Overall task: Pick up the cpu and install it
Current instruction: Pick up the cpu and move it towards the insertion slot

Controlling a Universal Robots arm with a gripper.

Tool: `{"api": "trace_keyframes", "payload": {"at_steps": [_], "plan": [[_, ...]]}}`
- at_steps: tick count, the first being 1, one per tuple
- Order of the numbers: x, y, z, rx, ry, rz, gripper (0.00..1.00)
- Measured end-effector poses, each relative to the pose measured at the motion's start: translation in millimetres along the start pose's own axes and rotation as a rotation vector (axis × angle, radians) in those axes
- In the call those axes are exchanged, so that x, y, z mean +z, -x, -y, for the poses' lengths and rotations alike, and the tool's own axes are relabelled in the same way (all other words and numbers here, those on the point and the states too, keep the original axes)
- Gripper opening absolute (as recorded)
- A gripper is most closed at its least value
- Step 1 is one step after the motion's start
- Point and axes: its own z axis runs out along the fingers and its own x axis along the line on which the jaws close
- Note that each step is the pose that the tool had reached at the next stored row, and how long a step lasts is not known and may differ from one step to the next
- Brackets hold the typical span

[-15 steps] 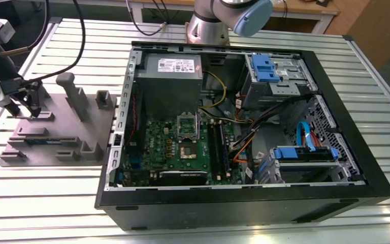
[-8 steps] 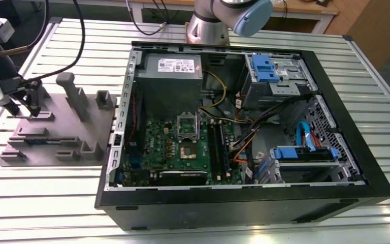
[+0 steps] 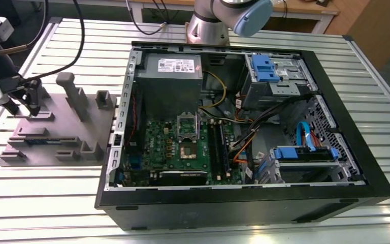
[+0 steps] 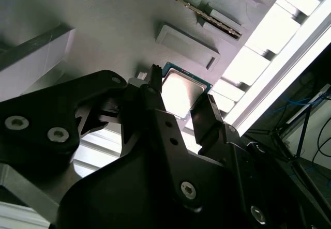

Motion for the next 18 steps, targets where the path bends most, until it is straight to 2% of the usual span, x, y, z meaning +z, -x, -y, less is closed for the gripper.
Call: {"api": "trace_keyframes", "payload": {"at_steps": [18], "plan": [[-5.3, -0.1, -0.2, 0.0, -0.0001, -0.0001, 0.47]]}}
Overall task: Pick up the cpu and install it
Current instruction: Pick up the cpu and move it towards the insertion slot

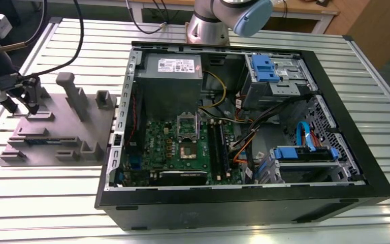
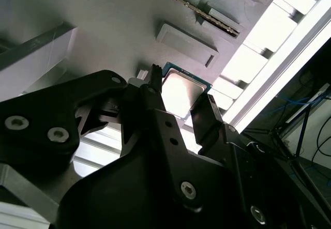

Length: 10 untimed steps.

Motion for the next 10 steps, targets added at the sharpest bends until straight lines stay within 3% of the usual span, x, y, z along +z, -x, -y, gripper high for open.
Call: {"api": "trace_keyframes", "payload": {"at_steps": [10], "plan": [[-3.9, -0.1, -0.1, 0.0, 0.0, -0.0001, 0.47]]}}
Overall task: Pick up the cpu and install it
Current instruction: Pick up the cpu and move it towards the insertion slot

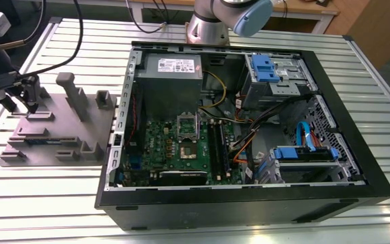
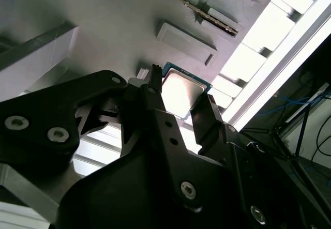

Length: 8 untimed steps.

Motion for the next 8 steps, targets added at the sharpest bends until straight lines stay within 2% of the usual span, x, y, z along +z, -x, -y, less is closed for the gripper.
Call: {"api": "trace_keyframes", "payload": {"at_steps": [8], "plan": [[-5.5, -0.1, -0.2, 0.001, 0.0, 0.0001, 0.47]]}}
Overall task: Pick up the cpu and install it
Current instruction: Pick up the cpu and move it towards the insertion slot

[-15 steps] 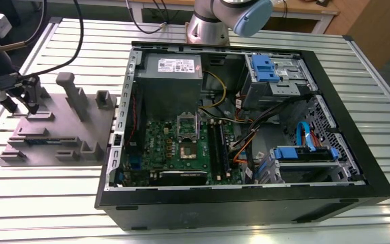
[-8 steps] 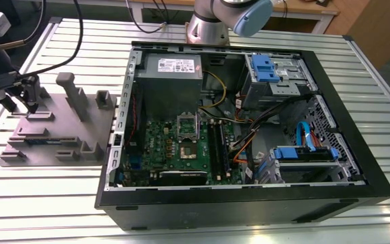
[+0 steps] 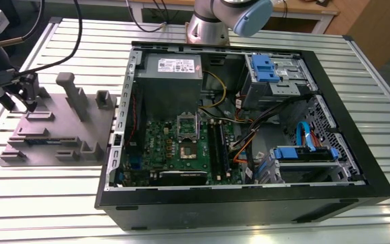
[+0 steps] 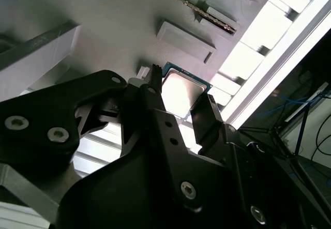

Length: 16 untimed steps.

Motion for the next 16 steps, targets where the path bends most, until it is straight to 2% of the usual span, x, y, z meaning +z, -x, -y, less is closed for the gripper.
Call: {"api": "trace_keyframes", "payload": {"at_steps": [5, 16], "plan": [[-4.2, 0.0, -0.2, 0.0, 0.0, 0.0001, 0.47], [-4.4, 0.0, -0.2, 0.0, 0.0, 0.0001, 0.47]]}}
